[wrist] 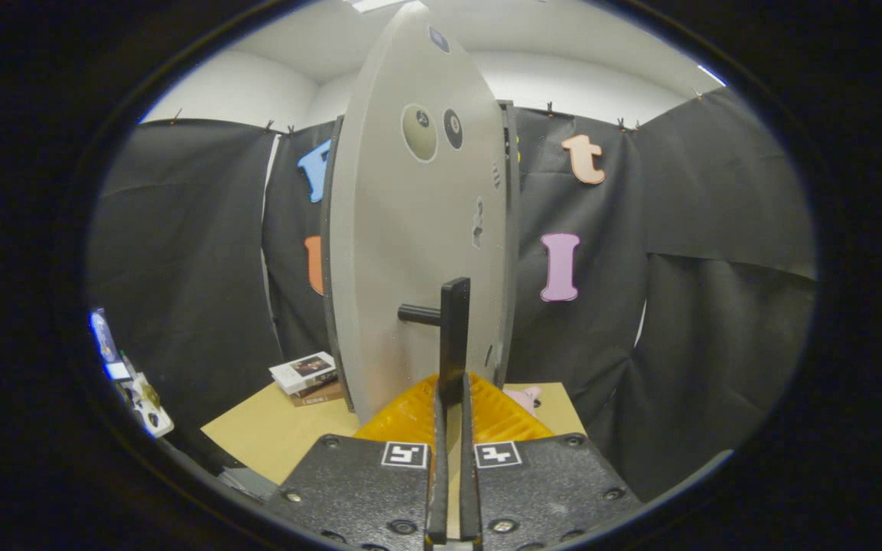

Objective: Open the shoe cabinet door, grab the shoes and put them into the shoe cabinet, then close the shoe cabinet door.

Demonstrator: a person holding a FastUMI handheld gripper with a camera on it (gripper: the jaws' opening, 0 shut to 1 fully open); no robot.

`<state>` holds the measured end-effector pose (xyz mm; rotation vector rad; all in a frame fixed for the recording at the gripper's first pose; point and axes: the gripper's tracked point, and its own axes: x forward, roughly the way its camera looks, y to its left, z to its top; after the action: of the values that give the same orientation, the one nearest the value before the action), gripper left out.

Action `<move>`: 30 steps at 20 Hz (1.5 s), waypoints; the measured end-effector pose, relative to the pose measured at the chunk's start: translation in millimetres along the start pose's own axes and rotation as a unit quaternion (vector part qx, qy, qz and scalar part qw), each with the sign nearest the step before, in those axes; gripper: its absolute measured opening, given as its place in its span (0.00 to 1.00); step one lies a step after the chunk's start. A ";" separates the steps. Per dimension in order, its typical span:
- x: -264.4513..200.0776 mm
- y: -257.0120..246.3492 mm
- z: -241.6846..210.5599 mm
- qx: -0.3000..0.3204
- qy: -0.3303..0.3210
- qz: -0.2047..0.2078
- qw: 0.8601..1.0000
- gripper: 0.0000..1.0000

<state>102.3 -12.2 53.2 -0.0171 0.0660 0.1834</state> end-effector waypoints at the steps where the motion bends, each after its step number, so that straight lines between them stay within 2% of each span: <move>1: -2.6 -9.8 -0.9 0.000 0.001 -0.006 1.000 0.08; 10: -14.4 -81.7 -0.8 0.010 0.002 -0.078 0.997 0.04; 14: -16.2 -84.3 1.3 0.061 0.007 -0.057 0.996 0.04; 19: -21.0 -86.0 -5.7 0.050 0.016 -0.058 0.997 0.04; 24: -55.2 -86.7 -12.4 0.026 0.018 -0.073 0.997 0.06; 25: -63.1 -86.6 -13.9 0.017 0.018 -0.078 0.997 0.10; 28: -84.0 -83.6 -20.1 0.010 0.014 -0.098 0.995 0.47; 30: -96.2 -75.3 -28.8 0.012 0.012 -0.105 0.994 0.65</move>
<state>19.9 -104.3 31.8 -0.0013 0.0900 -0.0273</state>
